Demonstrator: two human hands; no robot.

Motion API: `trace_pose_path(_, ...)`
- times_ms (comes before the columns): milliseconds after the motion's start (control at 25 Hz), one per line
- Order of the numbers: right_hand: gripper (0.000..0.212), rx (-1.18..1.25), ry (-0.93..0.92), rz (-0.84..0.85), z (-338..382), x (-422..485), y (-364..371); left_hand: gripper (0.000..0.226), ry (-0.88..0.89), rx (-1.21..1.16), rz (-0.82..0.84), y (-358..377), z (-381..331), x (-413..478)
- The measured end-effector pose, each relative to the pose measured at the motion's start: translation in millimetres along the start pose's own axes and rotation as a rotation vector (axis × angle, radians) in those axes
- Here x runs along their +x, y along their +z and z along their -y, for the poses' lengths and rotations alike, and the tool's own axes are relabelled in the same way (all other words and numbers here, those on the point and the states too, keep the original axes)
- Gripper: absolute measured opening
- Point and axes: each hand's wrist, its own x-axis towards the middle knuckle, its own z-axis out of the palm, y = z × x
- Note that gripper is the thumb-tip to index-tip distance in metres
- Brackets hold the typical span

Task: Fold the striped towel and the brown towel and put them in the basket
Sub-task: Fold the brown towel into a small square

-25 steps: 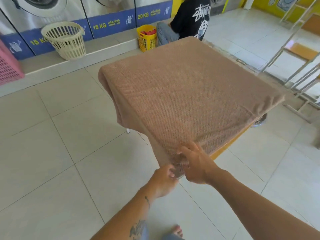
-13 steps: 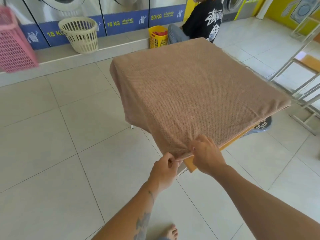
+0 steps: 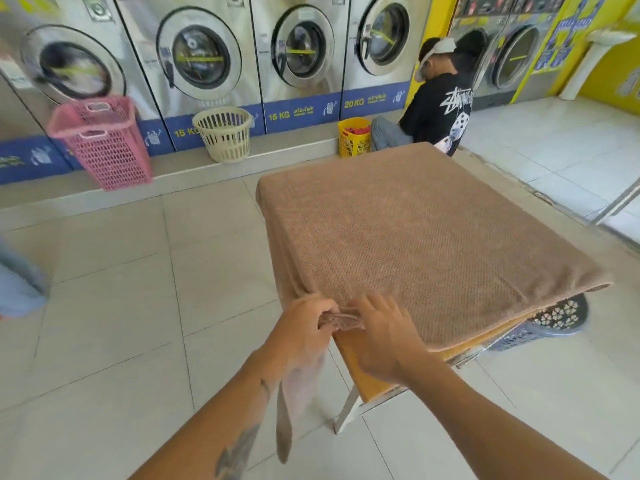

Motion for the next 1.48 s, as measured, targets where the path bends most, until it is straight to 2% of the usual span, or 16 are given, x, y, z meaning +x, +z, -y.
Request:
trace_pose_path(160,0.014,0.027,-0.108,-0.12,-12,28,-20,0.009,-0.141,0.101,-0.138,-1,-20,13)
trace_pose_path(320,0.011,0.201,-0.138,-0.131,-42,42,-61,0.01,-0.456,0.201,-0.222,22,-17,-1)
trace_pose_path(440,0.008,0.189,-0.065,-0.077,-68,47,-82,0.015,-0.543,0.116,-0.347,31,-19,-7)
trace_pose_path(520,0.006,0.06,0.005,0.05,-83,51,-87,0.019,-0.486,0.083,-0.382,22,-26,-1)
trace_pose_path(600,0.025,-0.053,-0.045,0.142,-84,53,-81,0.021,-0.392,0.088,-0.361,5,-40,10)
trace_pose_path(680,0.048,-0.011,-0.151,0.164,-67,58,-69,0.021,-0.275,0.11,-0.299,-15,-52,25)
trace_pose_path(720,0.05,0.043,-0.193,0.144,-54,63,-65,0.02,-0.226,0.122,-0.253,-23,-54,33)
trace_pose_path(840,0.022,0.117,-0.265,0.01,-19,82,-67,0.014,-0.177,0.134,-0.238,-45,-53,42)
trace_pose_path(920,0.011,0.14,-0.241,-0.053,-10,97,-79,0.017,-0.26,0.138,-0.25,-53,-36,39)
trace_pose_path(1040,0.013,0.175,-0.201,-0.137,-12,107,-101,0.022,-0.438,0.131,-0.257,-50,-3,20)
trace_pose_path(1160,0.016,0.138,-0.067,-0.168,-32,111,-115,0.02,-0.475,0.051,-0.357,-55,15,15)
trace_pose_path(1240,0.016,0.011,-0.007,-0.055,-49,112,-116,0.021,-0.382,0.0,-0.426,-64,12,22)
trace_pose_path(1320,0.011,-0.099,-0.049,0.068,-47,111,-110,0.02,-0.232,0.026,-0.432,-75,-2,37)
trace_pose_path(1360,0.021,-0.098,-0.104,0.098,-39,112,-105,0.017,-0.162,0.061,-0.407,-81,-11,45)
trace_pose_path(1440,0.034,-0.031,-0.215,0.089,-17,116,-92,0.012,-0.066,0.129,-0.359,-91,-26,61)
trace_pose_path(1480,0.029,0.01,-0.256,0.046,-4,118,-90,0.012,-0.04,0.154,-0.35,-95,-29,67)
